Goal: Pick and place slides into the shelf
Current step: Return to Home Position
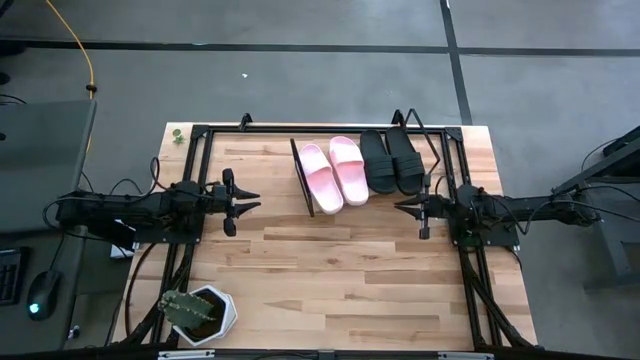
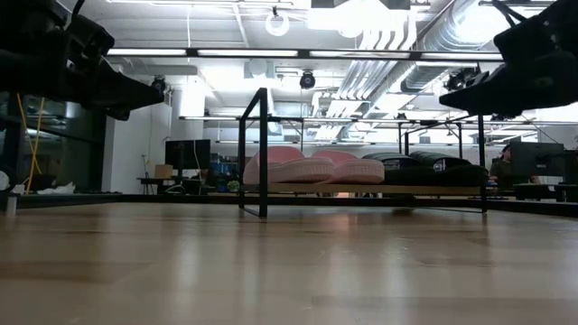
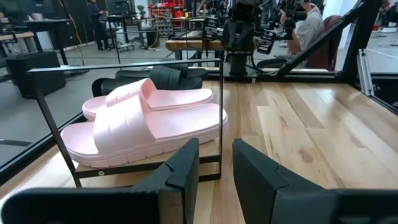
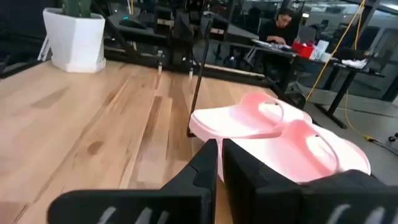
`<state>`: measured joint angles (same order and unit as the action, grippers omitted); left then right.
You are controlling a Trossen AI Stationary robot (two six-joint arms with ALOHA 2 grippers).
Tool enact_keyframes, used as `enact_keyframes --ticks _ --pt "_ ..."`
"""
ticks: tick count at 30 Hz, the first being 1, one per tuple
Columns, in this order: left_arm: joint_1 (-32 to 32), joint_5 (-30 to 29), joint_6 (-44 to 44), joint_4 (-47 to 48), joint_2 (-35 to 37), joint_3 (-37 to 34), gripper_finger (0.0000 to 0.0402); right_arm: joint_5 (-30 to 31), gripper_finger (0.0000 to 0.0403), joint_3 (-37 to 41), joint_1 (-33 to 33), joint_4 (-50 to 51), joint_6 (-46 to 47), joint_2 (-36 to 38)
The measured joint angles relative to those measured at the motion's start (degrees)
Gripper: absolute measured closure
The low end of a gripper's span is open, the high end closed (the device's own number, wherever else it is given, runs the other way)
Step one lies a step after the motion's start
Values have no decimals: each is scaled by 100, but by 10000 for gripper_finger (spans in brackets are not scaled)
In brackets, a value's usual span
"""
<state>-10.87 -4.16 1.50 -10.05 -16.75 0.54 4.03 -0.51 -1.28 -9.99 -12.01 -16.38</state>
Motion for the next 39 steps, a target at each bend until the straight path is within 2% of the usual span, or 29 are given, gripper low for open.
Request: enact_keyframes --ticks 10,19,31,39 --pt "0 -3 37 57 1 2 318 362 389 2 1 800 115 -1" --pt "0 -320 44 322 1 2 318 450 389 2 0 772 112 -2" --pt "0 -348 37 814 0 2 318 448 389 4 2 771 168 -2" --pt "0 -350 -52 798 2 2 318 440 389 4 2 771 160 -4"
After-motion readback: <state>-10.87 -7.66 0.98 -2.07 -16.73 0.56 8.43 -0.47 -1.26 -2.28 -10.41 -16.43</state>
